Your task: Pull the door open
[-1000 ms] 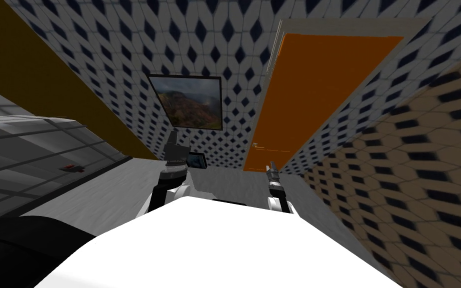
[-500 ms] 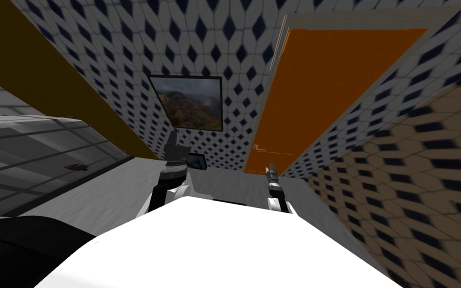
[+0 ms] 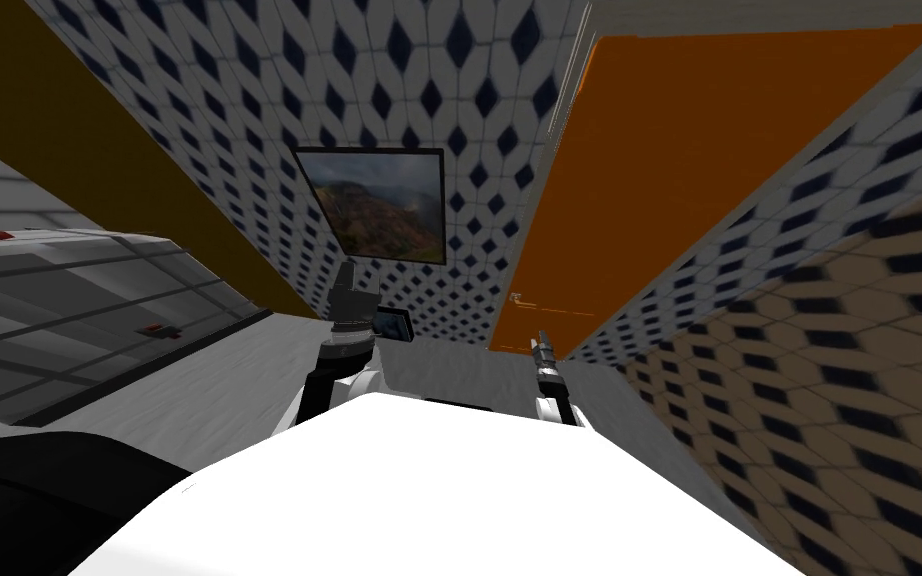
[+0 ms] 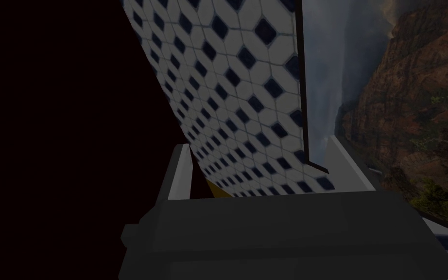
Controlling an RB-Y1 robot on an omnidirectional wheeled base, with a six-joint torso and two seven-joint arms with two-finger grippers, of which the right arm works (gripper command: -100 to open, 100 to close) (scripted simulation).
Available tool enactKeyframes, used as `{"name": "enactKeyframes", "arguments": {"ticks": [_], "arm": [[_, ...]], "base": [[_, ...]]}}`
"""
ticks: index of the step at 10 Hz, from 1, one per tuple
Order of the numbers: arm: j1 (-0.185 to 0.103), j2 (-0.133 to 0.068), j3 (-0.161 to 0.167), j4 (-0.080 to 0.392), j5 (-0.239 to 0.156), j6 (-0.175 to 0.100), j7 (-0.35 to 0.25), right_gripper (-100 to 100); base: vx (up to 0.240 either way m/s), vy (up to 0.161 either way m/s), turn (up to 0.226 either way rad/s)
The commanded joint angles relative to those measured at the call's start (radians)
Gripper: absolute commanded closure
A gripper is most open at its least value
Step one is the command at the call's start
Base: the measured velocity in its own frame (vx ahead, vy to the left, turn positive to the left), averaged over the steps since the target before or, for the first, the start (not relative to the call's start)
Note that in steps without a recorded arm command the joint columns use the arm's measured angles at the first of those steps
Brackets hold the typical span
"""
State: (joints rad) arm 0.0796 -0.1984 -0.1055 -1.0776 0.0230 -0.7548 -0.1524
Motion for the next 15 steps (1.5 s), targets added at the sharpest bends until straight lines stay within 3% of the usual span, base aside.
{"name": "enactKeyframes", "arguments": {"ticks": [1, 9, 15], "arm": [[-0.017, -0.006, -0.003, 0.045, 0.000, -0.011, -0.009, -100], [-0.100, -0.031, -0.018, 0.266, -0.002, -0.069, -0.046, -100], [-0.151, -0.047, -0.028, 0.403, -0.004, -0.105, -0.070, -100]], "base": [[0.097, -0.033, 0.041], [0.091, -0.031, 0.046], [0.087, -0.032, 0.037]]}}
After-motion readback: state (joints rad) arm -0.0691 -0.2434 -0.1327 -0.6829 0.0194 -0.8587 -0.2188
